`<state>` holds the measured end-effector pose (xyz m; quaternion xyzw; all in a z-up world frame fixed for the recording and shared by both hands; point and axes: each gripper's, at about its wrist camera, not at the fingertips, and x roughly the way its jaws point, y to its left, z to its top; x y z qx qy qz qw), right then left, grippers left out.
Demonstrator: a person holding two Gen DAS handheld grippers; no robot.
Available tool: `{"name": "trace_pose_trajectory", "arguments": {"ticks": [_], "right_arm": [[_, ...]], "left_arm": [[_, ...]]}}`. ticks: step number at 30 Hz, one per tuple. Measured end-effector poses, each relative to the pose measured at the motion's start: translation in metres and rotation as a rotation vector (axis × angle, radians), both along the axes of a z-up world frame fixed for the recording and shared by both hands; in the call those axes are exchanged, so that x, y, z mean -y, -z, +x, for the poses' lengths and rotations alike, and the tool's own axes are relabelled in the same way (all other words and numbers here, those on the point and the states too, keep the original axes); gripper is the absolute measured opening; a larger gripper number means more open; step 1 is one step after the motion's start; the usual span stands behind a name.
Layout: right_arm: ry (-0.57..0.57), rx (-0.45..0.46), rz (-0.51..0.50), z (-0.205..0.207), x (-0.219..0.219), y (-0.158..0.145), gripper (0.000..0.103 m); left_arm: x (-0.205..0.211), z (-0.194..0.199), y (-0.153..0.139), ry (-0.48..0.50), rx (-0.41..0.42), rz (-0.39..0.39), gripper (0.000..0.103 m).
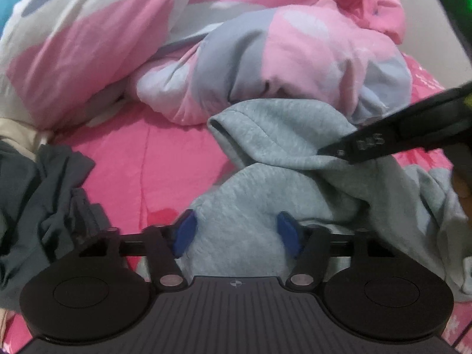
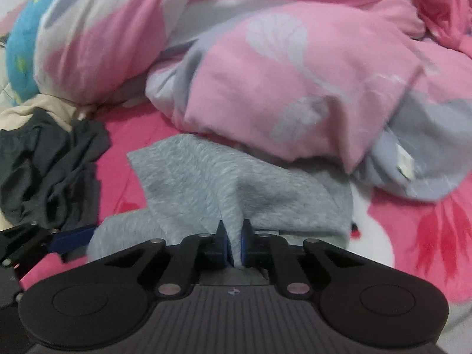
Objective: Fold clothes
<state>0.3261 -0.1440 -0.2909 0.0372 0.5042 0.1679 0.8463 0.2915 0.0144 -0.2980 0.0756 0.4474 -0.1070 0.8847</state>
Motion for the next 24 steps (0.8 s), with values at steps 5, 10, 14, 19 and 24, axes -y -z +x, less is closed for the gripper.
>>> {"name": "trace_pose_trajectory", "arguments": {"ticks": [5,10,14,19,24], "right_arm": [[0.035,-0.052,0.061,-0.052,0.036,-0.019,0.006],[0.036,-0.134,0.068,-0.116,0.067,-0.027,0.006],[0.069,-0.217,0.028,-0.171,0.096,-0.021,0.006],[0.104,-0.304,-0.072,-0.21,0.125,0.008,0.006],[0.05,-0.342,-0.2,-0.218,0.136,0.018,0.008]], "left_arm": [[0.004,-0.032,-0.018,0.082,-0.019,-0.008,0.033],[0.014,-0.084,-0.031,0.237,-0.084,-0.022,0.027],[0.032,-0.133,-0.024,0.348,-0.185,-0.03,0.025],[0.057,-0.189,-0.008,0.447,-0.317,-0.032,0.024],[0.062,-0.216,-0.002,0.447,-0.405,-0.031,0.026]]}}
